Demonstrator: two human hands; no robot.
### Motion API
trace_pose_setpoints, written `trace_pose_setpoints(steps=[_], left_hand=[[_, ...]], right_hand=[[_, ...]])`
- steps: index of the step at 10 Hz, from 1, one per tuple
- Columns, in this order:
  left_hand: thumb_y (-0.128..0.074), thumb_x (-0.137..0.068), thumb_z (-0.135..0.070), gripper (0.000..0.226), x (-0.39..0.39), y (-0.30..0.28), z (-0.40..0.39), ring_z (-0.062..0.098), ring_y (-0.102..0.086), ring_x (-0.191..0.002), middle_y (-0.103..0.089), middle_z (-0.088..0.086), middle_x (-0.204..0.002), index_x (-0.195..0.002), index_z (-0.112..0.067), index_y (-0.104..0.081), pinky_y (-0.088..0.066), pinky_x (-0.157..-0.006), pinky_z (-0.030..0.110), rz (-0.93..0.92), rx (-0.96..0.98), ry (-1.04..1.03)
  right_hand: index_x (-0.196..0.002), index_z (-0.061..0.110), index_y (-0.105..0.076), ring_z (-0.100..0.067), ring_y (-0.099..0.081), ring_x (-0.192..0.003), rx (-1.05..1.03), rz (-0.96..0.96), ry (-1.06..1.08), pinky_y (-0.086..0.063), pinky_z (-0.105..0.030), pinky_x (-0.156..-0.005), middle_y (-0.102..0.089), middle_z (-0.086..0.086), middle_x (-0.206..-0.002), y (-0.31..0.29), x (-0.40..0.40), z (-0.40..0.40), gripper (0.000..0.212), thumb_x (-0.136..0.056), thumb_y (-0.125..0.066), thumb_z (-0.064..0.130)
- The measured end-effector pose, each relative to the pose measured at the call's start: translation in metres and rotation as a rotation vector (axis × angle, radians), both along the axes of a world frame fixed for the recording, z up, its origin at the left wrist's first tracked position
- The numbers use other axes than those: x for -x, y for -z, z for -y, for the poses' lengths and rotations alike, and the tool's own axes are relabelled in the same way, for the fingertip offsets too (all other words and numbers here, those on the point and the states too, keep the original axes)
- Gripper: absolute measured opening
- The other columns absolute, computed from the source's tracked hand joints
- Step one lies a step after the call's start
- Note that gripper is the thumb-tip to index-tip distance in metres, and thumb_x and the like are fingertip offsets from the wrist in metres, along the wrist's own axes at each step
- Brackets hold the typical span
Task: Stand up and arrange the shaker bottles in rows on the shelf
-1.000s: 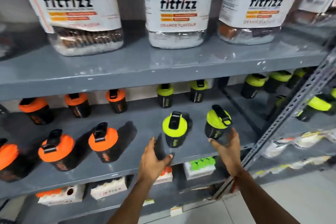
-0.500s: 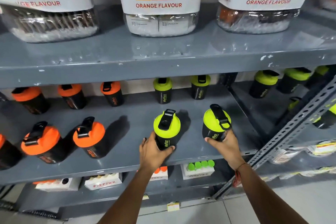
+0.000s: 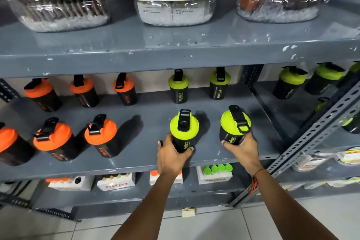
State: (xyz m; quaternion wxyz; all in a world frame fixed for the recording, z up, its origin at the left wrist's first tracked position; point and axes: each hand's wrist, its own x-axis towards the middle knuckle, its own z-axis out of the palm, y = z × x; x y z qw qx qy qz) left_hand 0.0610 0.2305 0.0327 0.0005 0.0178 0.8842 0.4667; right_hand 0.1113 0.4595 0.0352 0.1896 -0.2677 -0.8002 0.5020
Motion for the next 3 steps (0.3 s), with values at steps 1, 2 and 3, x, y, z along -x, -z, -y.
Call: trace_pose_setpoints(steps=[1,2,3], left_hand=[[-0.078,-0.062,-0.052,0.065,0.001,0.005,-0.002,0.041,-0.04,-0.121,-0.068,0.005,-0.106,-0.113,-0.022,-0.049,-0.041,-0.096,0.054,0.018,0.005,-0.003],[-0.079,-0.063,-0.051,0.071,-0.006,-0.002,0.0,0.039,-0.039,-0.123,-0.067,0.004,-0.112,-0.119,-0.021,-0.048,-0.038,-0.1,0.055,0.006,0.006,-0.001],[-0.082,-0.065,-0.045,0.084,-0.011,-0.009,0.004,0.029,-0.039,-0.123,-0.062,0.003,-0.124,-0.134,-0.017,-0.043,-0.02,-0.113,0.05,-0.048,0.012,-0.004]], right_hand=[[-0.122,0.015,-0.056,-0.02,-0.067,-0.099,0.003,0.013,-0.009,-0.052,-0.034,-0.095,-0.071,-0.003,-0.107,0.003,0.002,-0.005,0.068,-0.064,-0.09,0.013],[-0.121,0.014,-0.054,-0.024,-0.067,-0.104,-0.008,0.027,-0.025,-0.053,-0.041,-0.097,-0.071,-0.007,-0.113,0.002,-0.002,-0.003,0.07,-0.062,-0.092,0.017],[-0.125,0.016,-0.049,-0.025,-0.06,-0.119,0.003,-0.038,0.006,-0.049,-0.042,-0.103,-0.065,-0.007,-0.126,0.004,-0.007,0.0,0.081,-0.058,-0.094,0.023]])
